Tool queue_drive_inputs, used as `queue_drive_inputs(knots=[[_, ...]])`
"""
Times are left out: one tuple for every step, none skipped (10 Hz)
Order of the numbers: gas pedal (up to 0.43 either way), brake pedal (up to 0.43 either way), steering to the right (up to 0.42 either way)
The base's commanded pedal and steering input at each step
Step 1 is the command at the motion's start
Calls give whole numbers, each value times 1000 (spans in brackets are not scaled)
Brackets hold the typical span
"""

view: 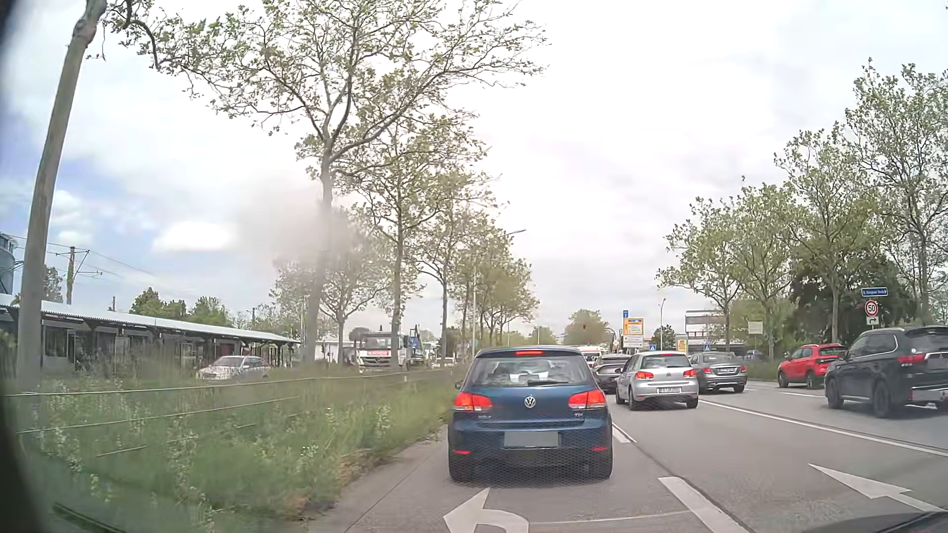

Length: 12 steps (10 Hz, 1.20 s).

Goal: Follow the waypoints while adhering to traffic rules and regulations

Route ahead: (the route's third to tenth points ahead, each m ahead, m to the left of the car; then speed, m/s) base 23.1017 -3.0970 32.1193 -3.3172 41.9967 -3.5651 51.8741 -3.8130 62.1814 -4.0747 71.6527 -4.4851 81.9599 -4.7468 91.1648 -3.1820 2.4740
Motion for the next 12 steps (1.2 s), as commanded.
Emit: queue_drive_inputs(knots=[[0, 37, 6], [0, 30, 6], [0, 30, 6], [0, 30, 6], [0, 24, 6], [0, 30, 5], [0, 24, 4], [0, 30, 3], [0, 30, 2], [0, 30, 1], [0, 30, 1], [0, 30, 0]])
